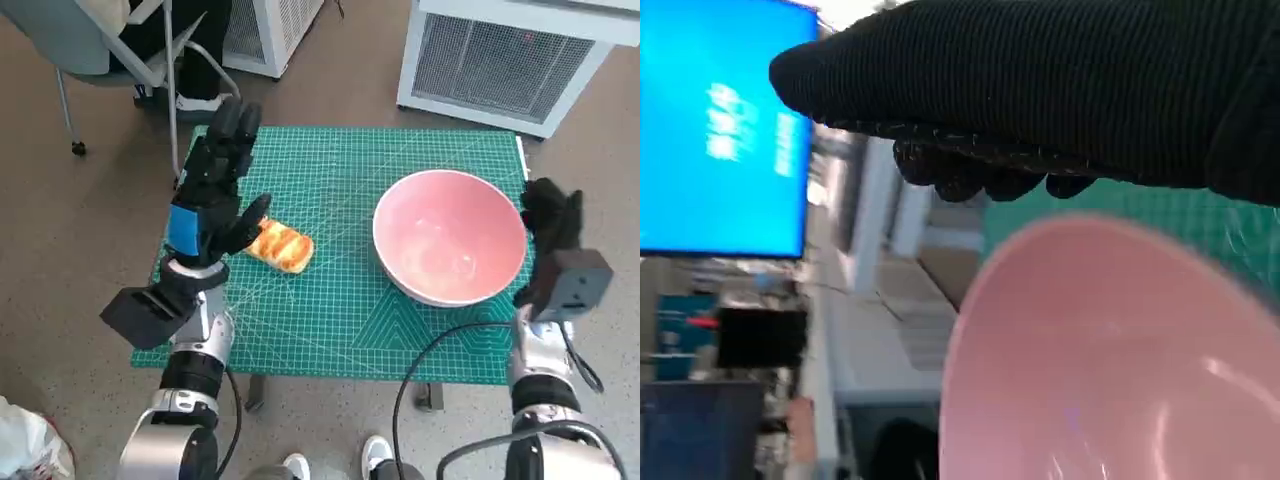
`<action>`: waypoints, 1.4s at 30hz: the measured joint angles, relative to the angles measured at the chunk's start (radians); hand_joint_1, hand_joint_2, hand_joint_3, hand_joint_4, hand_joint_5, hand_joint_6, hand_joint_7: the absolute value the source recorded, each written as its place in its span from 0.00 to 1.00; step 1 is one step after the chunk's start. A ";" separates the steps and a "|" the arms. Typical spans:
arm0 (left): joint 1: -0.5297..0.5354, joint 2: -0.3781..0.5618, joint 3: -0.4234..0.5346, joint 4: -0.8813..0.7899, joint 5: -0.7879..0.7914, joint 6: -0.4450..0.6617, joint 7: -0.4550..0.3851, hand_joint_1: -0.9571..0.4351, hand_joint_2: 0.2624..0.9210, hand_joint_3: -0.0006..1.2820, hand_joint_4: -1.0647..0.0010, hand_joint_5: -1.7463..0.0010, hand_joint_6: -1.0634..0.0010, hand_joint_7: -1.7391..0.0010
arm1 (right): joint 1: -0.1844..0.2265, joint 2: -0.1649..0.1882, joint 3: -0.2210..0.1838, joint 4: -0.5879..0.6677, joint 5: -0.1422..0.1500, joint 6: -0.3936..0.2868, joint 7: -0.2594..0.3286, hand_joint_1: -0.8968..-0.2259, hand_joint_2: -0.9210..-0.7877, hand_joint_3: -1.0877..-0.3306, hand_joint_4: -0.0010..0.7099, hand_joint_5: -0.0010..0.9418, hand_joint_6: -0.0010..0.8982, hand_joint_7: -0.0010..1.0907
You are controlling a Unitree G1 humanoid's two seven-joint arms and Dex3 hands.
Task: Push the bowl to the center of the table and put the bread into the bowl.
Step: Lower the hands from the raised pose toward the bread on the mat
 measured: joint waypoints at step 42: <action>0.100 0.090 0.019 -0.089 0.058 -0.022 0.054 0.32 1.00 0.23 0.72 1.00 0.64 0.99 | -0.170 0.126 -0.011 0.021 0.029 0.174 0.054 0.70 0.00 0.20 0.32 0.00 0.13 0.27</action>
